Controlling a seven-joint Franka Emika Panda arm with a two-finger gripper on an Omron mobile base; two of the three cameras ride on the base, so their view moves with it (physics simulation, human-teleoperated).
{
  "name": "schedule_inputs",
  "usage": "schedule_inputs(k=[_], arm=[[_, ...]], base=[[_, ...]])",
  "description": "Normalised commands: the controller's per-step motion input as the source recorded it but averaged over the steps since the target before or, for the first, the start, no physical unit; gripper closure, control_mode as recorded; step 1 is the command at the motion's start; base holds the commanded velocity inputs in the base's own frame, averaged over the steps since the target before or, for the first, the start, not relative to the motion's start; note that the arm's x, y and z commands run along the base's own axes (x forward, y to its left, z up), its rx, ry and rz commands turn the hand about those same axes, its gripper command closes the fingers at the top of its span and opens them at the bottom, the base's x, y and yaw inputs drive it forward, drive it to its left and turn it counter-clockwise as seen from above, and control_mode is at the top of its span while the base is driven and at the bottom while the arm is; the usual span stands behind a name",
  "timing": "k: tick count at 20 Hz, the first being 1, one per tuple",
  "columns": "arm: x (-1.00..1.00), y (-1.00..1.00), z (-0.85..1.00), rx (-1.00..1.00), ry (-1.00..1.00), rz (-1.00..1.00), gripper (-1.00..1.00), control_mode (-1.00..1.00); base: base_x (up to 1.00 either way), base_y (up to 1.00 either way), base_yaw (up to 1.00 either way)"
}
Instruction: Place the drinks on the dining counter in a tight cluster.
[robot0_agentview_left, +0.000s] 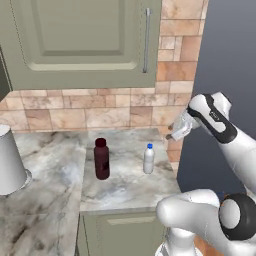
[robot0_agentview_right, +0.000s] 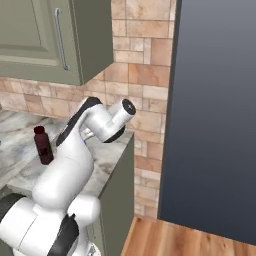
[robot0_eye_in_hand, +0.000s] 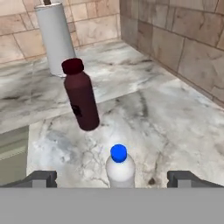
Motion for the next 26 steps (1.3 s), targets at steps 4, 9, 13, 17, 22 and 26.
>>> schedule_inputs(k=[4,9,13,17,22,26], arm=[[0.23,-0.46,0.0,0.04,0.0,0.5,-1.0,-1.0],[0.07,-0.06,-0.41,0.0,0.0,0.22,-1.0,-1.0],[0.0,0.0,-0.63,0.0,-0.04,0.06,-1.0,-1.0],[0.0,0.0,-0.62,0.01,-0.09,0.0,-1.0,-1.0],[0.0,0.02,-0.39,0.05,-0.03,0.0,-1.0,-1.0],[0.0,0.13,-0.15,0.03,0.01,0.0,-1.0,-1.0]], base=[[0.0,0.0,0.0],[0.0,0.0,0.0],[0.0,0.0,0.0],[0.0,0.0,0.0],[0.0,0.0,0.0],[0.0,0.0,0.0]])
